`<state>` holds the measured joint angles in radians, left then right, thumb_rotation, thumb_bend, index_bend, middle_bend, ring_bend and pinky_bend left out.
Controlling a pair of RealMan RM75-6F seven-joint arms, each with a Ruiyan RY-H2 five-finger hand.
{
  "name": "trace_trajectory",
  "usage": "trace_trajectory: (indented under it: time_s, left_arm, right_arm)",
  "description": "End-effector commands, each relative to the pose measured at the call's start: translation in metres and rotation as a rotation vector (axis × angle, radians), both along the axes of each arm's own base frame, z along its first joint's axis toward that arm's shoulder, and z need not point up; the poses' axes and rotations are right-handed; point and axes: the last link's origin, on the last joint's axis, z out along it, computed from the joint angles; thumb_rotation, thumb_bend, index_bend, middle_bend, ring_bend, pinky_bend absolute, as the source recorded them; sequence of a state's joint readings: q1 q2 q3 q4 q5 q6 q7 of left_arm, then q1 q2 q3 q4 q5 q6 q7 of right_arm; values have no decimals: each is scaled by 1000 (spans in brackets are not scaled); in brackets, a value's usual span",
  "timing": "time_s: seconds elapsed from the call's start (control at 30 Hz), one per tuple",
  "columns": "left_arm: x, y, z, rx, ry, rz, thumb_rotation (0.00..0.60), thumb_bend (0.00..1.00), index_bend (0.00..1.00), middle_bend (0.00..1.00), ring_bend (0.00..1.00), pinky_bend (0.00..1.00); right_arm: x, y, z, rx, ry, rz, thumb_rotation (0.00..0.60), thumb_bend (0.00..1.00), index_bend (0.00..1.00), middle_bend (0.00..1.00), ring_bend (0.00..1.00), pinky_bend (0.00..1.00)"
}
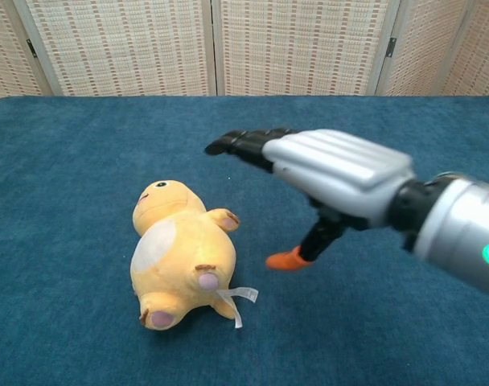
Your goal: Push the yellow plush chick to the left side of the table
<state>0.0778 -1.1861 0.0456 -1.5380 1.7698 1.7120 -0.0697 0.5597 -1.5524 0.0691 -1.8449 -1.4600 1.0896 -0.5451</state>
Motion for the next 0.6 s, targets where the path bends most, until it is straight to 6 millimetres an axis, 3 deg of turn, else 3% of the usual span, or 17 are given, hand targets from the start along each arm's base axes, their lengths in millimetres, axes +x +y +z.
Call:
trace_trajectory:
  time_s: [0.03, 0.17, 0.37, 0.6]
  left_arm:
    - [43, 9, -29, -16, 17, -136, 600, 309, 45, 159, 143, 350]
    - [83, 33, -64, -128, 21, -196, 600, 302, 47, 169, 154, 356]
    - [138, 43, -120, -267, 36, -310, 600, 292, 47, 187, 161, 360]
    - [179, 51, -181, -319, 162, -371, 600, 273, 32, 203, 161, 328]
  right_arm:
    - [-50, 33, 76, -111, -108, -117, 600, 120, 0, 0, 0, 0]
    - [-112, 66, 136, -239, -127, -188, 600, 122, 0, 0, 0, 0]
    - [-191, 111, 188, -389, -6, -328, 600, 125, 0, 0, 0, 0]
    - [-232, 149, 218, -489, -16, -401, 600, 127, 0, 0, 0, 0]
